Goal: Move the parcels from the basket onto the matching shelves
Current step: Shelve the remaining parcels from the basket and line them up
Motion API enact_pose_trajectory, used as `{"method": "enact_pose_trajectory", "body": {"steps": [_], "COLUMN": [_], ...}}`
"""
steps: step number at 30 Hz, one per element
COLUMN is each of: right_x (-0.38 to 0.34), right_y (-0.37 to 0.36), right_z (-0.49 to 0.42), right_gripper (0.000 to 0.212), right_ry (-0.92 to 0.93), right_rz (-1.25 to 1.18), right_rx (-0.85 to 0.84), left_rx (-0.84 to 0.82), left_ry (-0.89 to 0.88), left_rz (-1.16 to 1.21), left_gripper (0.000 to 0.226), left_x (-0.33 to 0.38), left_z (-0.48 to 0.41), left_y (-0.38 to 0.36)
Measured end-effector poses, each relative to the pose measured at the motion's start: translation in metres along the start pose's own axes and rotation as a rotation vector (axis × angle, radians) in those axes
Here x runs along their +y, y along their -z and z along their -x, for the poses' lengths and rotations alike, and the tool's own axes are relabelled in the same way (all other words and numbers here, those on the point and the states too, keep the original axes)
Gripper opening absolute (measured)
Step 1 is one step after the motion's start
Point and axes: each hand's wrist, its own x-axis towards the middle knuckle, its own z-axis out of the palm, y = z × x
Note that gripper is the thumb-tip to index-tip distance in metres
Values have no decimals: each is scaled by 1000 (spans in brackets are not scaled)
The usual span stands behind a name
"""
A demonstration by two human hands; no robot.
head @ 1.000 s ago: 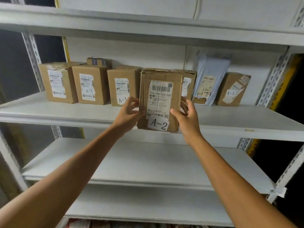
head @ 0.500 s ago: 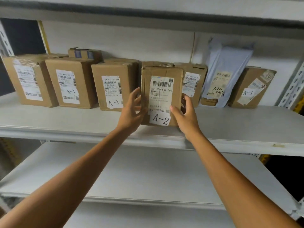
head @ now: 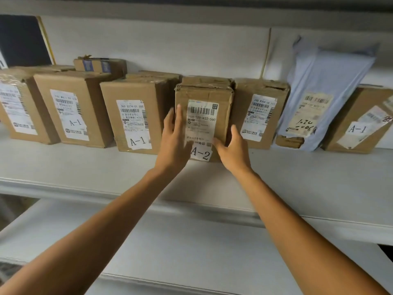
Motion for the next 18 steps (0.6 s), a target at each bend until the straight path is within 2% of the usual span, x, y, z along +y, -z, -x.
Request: {"method": "enact_pose_trajectory", "body": {"steps": [3, 7, 9, 11, 13, 15, 16, 18], "right_x": [6, 8, 2, -8, -16, -24, -28, -32], "right_y": [0, -2, -2, 4, 16, 32, 41, 60], "right_z": [-6, -2, -1, 0, 4, 18, 29, 53], "right_gripper": [49, 43, 43, 44, 37, 51, 60, 70], "right_ry": [14, 17, -58, -205, -270, -233, -203, -153], "right_rz": [18, 33, -20, -198, -314, -291, -246, -112], "right_rx": [-38, -9, -20, -46, -58, -79, -90, -77], "left_rx": [6, -25, -69, -118, -80, -10, -33, -201], "left_ry": [-91, -114, -89, -36, -1, -44, -91, -197], "left_rz": [-109, -158, -169, -123, -49, -77, -85, -13], "left_gripper": [95, 89, 91, 93, 78, 51, 44, 41], "left_x": [0, 1, 5, 12, 19, 21, 22, 30], "left_z": [-5, -3, -2, 2, 8, 15, 19, 24], "left_y": [-3, 0, 4, 7, 16, 27, 31, 37]}}
